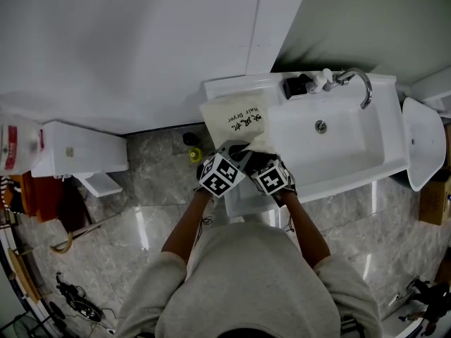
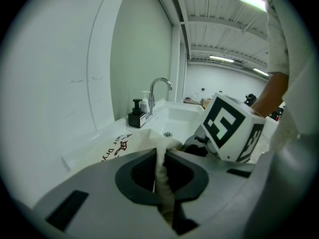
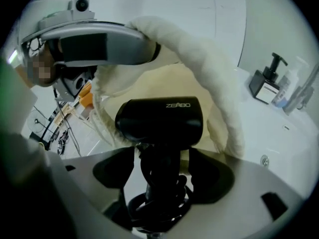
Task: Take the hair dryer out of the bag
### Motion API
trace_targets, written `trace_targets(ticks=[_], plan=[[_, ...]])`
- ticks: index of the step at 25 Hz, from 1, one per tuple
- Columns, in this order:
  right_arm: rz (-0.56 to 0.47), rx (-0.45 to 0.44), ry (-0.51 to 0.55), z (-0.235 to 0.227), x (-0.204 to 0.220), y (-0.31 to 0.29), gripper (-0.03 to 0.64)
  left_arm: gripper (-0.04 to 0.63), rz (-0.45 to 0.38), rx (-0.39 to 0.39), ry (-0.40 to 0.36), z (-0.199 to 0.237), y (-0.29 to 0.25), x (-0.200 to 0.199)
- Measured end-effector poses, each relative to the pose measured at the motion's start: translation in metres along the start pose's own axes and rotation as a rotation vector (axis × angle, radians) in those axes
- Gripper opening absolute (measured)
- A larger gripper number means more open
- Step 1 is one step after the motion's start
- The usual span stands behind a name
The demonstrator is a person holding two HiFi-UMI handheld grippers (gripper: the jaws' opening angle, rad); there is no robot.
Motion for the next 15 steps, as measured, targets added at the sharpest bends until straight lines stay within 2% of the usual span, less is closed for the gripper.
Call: trace_targets(ticks=[5,8,11,15], plan=[[0.03,0.022,-0.03,-0.001,-0.01,-0.004,0.355,0.017,-0.014,0.013,0.007,-0.001,-0.001,-0.003],[0.069,0.064,0.013,0.001,-0.009,-0.012,0.368,0.017,-0.022,0.018,0.013,0.0,-0.001,-0.004],[0.103,0.064,0.047,0.002,-0.009,-0.018,0.373,0.017,-0.028,0.023,0.023,0.0,-0.002,-0.004],[0.068,0.043,0.08,0.003,-0.009,-0.016,0.342,0.017,-0.029,0.02,0.026,-0.002,-0.002,-0.005]])
Point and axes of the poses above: the fingertips, and each gripper's own axes: y backward along the fingers, z to its left, x out of its underside, the point moved 7 cm from there along y, backward along the fingers, and after that the axes turned 2 degrees about x, right-handed, at the moved point
